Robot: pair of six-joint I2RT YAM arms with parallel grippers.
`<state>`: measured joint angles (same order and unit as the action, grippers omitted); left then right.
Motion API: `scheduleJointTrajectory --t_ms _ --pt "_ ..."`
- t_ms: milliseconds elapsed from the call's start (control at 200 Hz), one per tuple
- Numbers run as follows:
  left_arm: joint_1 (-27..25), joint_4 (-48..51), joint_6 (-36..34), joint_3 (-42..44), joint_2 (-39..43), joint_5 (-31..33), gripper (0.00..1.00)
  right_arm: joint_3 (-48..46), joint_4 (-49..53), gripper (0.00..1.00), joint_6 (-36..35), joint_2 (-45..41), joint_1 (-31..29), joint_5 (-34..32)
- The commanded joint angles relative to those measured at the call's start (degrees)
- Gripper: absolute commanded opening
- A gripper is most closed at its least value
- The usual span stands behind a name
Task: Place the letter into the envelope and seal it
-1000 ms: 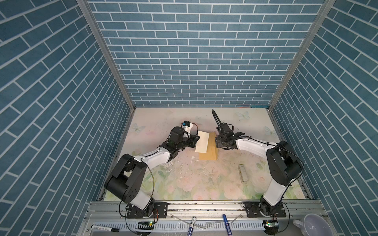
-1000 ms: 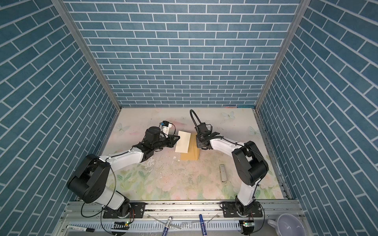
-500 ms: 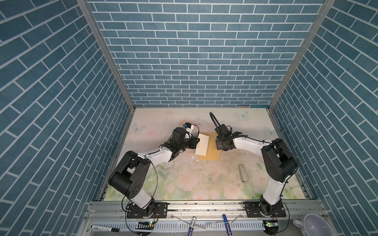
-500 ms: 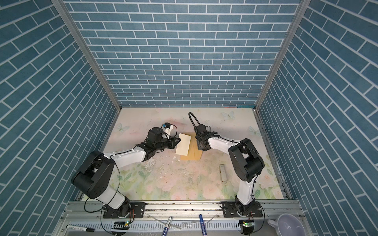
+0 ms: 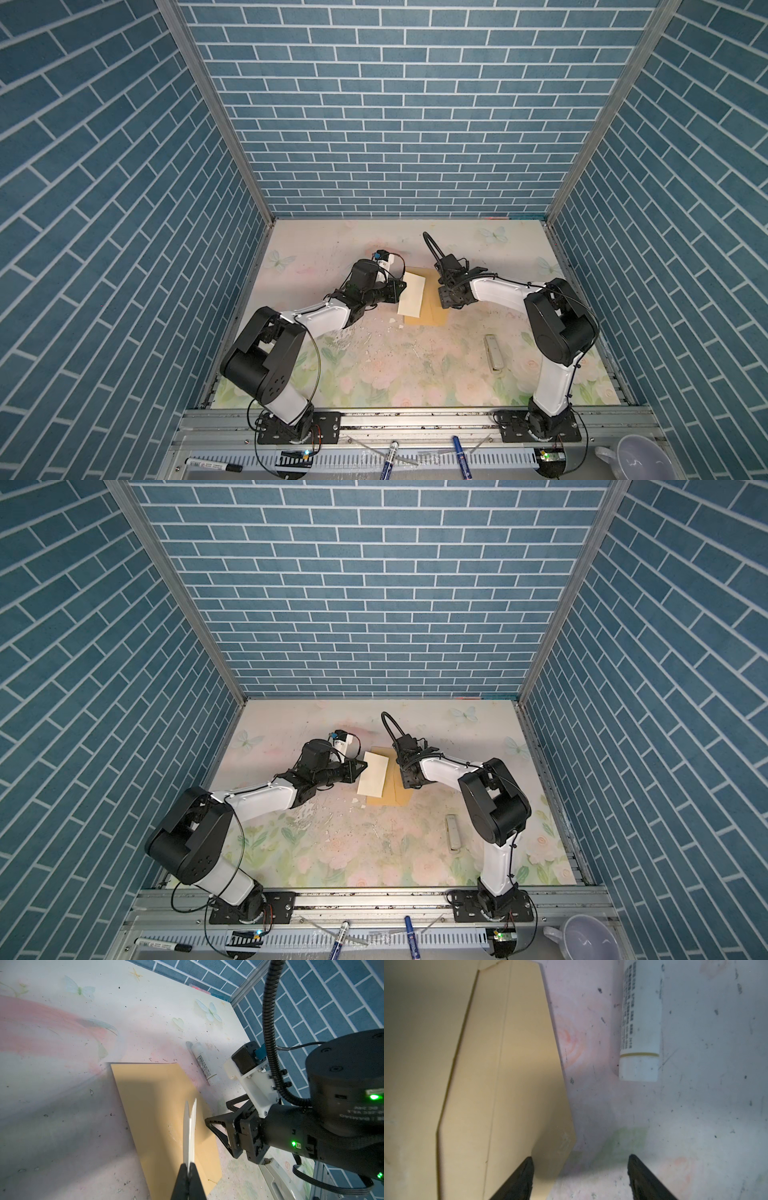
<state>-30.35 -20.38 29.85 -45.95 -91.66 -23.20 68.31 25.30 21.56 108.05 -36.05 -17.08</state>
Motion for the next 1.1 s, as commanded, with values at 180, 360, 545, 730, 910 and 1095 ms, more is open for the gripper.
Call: scheduleJointTrajectory --t_ms 180,360,545,730,910,1095 --pt "-0.59 -0.12 1.15 -1.77 0.68 -0.19 0.00 1.03 -1.86 0.73 0.11 -6.32 0.14 4.07" --pt "-0.59 -0.60 2.85 -3.48 3.15 -1.38 0.00 -0.48 -5.57 0.82 -1.12 -15.43 1.03 10.10" --pt "0.82 -6.23 8.61 -4.86 5.40 -5.99 0.00 -4.69 -13.11 0.99 -0.64 -25.95 4.23 21.70" --pt "4.23 -22.16 22.48 -4.57 4.36 -12.22 0.00 -12.48 -28.55 0.99 6.45 -33.77 8.55 39.29" --pt "4.94 -27.97 27.64 -4.93 5.07 -13.10 0.00 -19.26 -47.47 0.95 21.59 -33.46 13.38 52.99" --pt "5.21 -30.09 29.76 -4.51 6.20 -12.85 0.00 -21.27 -62.91 0.90 31.96 -28.91 13.82 61.90"
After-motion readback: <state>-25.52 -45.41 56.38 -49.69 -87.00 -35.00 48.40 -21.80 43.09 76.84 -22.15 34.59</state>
